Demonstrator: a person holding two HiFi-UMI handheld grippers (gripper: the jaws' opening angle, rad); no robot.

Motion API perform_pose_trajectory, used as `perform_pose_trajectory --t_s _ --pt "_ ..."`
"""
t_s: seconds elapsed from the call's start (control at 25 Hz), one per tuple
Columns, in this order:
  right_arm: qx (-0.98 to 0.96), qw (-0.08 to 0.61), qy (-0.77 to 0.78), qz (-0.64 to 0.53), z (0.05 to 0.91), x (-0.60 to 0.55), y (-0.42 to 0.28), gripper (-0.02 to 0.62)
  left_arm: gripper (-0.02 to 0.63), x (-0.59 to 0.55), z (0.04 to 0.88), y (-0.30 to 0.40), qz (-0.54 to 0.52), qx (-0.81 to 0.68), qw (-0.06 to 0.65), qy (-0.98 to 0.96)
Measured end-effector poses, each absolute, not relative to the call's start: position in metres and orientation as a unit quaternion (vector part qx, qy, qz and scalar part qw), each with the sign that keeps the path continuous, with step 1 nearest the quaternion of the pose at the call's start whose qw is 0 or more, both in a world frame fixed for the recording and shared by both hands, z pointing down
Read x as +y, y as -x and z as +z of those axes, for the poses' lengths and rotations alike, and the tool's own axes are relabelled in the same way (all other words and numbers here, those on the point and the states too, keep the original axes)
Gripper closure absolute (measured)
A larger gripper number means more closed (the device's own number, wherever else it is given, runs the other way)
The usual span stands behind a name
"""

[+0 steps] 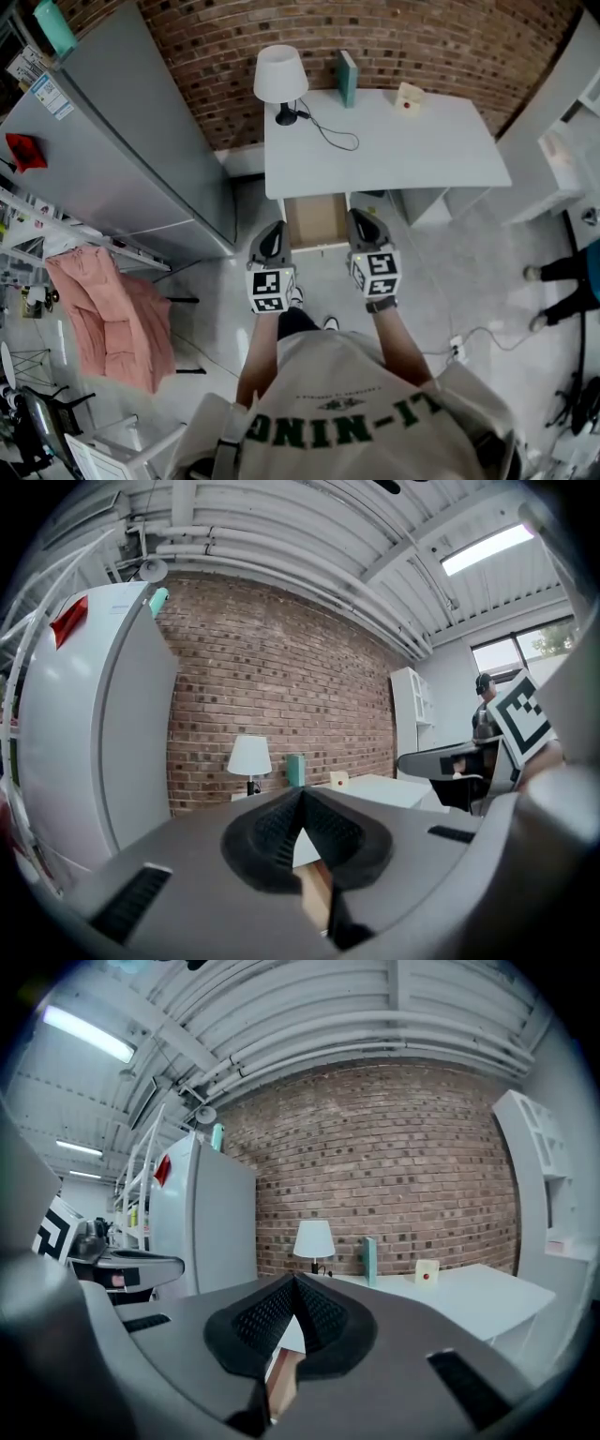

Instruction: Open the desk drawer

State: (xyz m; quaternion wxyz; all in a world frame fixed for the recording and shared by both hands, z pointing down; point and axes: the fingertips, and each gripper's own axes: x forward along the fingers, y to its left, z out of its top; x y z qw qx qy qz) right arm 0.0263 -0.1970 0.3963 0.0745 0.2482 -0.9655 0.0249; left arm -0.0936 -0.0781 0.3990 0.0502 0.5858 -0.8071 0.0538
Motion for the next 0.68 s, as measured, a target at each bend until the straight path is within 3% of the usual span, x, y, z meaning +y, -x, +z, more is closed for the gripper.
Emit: perform_pose_trajectory --t_s 0.68 --pt "-0.963 0.06 -0.26 0.029 0.396 -0.244 -0.002 0.592 0.614 -0.133 0.422 0.109 -0.002 -0.769 0.085 -0.633"
